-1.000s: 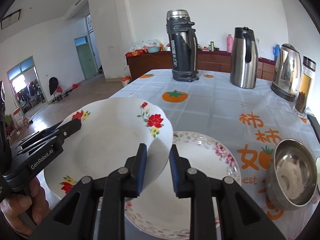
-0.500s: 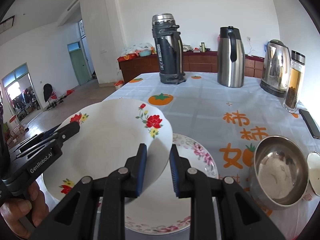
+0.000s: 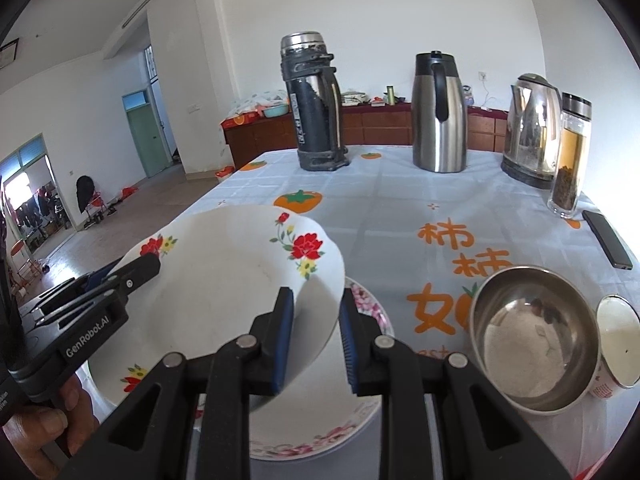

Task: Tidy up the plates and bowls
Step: 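Carry the white red-flower plate with both grippers over the pink-floral plate stack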

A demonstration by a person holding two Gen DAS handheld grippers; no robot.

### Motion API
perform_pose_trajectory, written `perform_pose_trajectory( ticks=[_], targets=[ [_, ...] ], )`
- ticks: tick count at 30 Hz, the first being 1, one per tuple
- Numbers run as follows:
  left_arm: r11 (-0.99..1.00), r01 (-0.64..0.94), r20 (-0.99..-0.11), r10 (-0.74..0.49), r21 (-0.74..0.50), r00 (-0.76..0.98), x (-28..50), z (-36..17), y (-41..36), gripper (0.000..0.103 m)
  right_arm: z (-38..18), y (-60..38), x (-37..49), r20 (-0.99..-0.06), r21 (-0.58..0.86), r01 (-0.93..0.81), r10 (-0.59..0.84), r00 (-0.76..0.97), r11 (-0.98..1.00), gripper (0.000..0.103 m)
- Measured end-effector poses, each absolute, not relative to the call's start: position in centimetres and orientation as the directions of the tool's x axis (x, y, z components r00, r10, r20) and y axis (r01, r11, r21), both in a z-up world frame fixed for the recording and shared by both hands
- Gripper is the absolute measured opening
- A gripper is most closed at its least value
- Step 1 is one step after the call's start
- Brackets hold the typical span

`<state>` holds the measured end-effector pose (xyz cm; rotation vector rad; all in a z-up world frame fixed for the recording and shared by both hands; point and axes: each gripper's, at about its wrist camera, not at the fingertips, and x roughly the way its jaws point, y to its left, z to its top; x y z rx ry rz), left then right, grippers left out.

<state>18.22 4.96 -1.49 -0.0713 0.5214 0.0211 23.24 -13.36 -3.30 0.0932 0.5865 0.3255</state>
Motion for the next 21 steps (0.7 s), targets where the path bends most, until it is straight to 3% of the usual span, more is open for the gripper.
perform_pose_trajectory(
  ticks=[21],
  targets=[
    [0.999,0.006,-0.517,-0.025,-0.039,0.856,19.0,-2.8,2.4,0.028,-4.4,-15.8,23.6,-0.562,0.177,-0.225,0.287,0.776,0.958,0.023]
  ],
)
